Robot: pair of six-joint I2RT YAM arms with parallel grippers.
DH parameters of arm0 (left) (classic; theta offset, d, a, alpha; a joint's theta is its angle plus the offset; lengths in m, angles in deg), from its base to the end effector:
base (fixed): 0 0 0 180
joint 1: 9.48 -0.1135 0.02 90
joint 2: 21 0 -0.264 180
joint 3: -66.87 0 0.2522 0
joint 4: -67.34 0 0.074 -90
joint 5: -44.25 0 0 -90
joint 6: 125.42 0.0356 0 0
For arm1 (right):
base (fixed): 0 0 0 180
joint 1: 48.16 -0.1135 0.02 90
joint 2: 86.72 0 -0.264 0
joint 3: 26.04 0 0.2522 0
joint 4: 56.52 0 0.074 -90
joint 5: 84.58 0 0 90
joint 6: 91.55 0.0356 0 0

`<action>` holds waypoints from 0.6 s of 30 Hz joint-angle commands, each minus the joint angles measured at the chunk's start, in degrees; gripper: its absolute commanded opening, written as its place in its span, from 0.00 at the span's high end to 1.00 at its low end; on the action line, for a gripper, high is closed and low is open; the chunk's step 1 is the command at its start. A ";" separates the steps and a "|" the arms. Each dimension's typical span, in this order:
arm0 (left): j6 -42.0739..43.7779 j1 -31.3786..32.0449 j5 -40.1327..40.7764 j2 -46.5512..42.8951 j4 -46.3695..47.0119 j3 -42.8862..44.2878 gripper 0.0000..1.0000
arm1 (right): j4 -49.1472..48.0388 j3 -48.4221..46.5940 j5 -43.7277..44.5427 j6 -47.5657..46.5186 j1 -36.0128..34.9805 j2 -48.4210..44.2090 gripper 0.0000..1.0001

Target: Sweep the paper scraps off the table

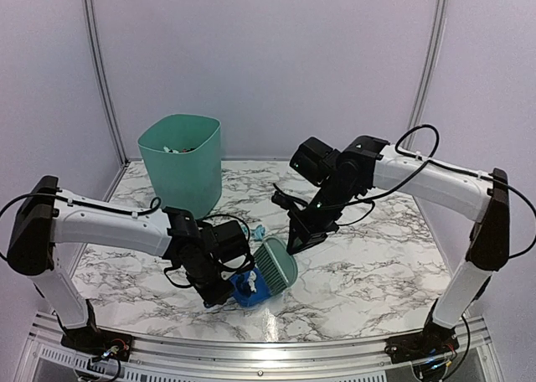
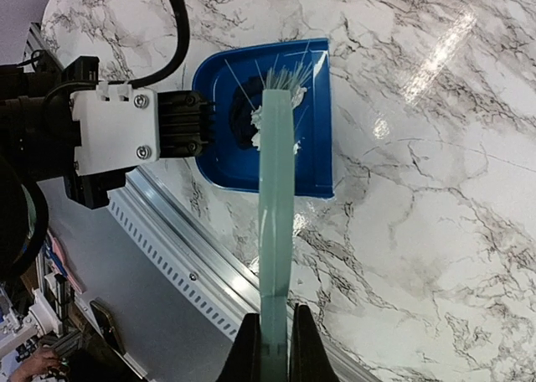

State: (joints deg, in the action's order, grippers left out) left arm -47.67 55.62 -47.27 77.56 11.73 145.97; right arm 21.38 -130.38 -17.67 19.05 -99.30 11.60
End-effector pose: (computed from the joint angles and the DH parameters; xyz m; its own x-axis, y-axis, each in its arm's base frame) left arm 0.1361 -0.2955 0.1847 -0.5906 0.7685 -0.2463 0.8026 0.5912 -0.0797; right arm 0.2038 0.2752 0.2997 -0.8371 -0.5231 -0.1600 -0.5323 0.7117 0.4583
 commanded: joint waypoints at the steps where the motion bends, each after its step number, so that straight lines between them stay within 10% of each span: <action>1: -1.17 0.20 1.17 -3.62 3.70 -1.82 1.00 | 3.15 -3.09 2.01 -1.10 1.98 -3.73 1.00; 18: -4.76 -1.19 1.17 -11.83 5.30 1.22 1.00 | 3.61 -0.12 19.51 8.82 12.40 -17.57 1.00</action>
State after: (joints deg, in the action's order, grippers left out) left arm -50.89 55.38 -46.74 69.25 17.53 144.24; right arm 24.88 -130.93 -6.16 23.75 -88.50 -3.66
